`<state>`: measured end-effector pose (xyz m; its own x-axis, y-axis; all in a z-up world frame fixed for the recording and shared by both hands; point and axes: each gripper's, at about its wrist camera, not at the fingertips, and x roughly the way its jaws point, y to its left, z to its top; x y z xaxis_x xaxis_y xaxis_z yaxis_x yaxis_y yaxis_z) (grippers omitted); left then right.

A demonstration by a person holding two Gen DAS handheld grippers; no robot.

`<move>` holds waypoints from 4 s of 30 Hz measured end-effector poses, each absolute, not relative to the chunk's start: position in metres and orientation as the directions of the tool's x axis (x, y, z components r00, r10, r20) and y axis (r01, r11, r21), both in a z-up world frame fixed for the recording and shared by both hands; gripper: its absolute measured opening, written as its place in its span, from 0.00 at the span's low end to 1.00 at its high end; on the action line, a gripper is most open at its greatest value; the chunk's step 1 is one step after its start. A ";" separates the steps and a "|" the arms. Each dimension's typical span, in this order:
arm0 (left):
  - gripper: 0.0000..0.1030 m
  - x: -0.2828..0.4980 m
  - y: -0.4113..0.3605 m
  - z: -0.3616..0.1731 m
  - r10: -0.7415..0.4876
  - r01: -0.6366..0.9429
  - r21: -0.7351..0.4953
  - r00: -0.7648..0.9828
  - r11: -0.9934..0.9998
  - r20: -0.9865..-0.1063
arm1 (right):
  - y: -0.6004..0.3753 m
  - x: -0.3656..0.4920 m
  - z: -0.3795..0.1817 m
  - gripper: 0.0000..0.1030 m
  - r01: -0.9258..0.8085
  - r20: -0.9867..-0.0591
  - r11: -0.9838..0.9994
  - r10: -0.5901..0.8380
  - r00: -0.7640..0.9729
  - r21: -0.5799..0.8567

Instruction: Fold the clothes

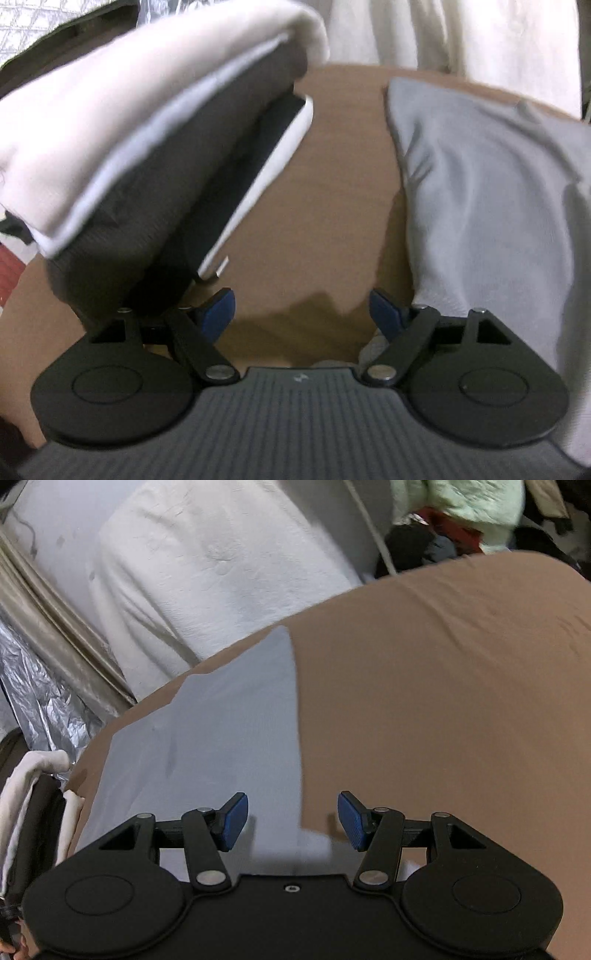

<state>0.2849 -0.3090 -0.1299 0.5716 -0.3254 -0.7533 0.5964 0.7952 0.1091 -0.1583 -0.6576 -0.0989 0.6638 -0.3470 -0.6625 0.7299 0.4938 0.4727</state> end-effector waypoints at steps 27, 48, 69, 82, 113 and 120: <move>0.79 0.271 -0.205 -0.145 -0.453 0.478 -0.228 0.433 0.848 -0.779 | -0.606 -0.216 -0.065 0.04 0.739 -0.500 0.565 -0.550 0.669 0.367; 0.81 0.238 -0.217 -0.149 -0.456 0.522 -0.253 0.308 0.815 -0.835 | -0.595 -0.290 -0.119 0.04 0.917 -0.599 0.399 -0.742 0.301 -0.033; 0.81 0.243 -0.217 -0.148 -0.431 0.512 -0.213 0.354 0.832 -0.830 | -0.572 -0.280 -0.120 0.30 0.892 -0.544 0.313 -0.834 0.094 -0.325; 0.86 0.251 -0.223 -0.169 -0.440 0.506 -0.264 0.265 0.821 -0.858 | -0.469 -0.178 -0.097 0.52 0.439 -0.621 0.886 -0.263 0.739 0.148; 0.74 0.159 -0.263 -0.116 -0.710 0.809 -0.282 0.220 0.516 -0.669 | -0.394 -0.125 -0.142 0.60 0.241 -0.730 0.928 0.046 0.682 0.284; 0.74 0.209 -0.270 -0.156 -0.625 0.677 -0.381 0.151 0.630 -0.766 | -0.398 -0.134 -0.146 0.61 0.217 -0.733 0.946 0.032 0.680 0.242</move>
<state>0.2086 -0.2703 -0.1560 0.1508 -0.6252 -0.7658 0.6771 0.6297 -0.3808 -0.1335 -0.3979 -0.1463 0.6796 0.0317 -0.7329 0.2169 0.9457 0.2421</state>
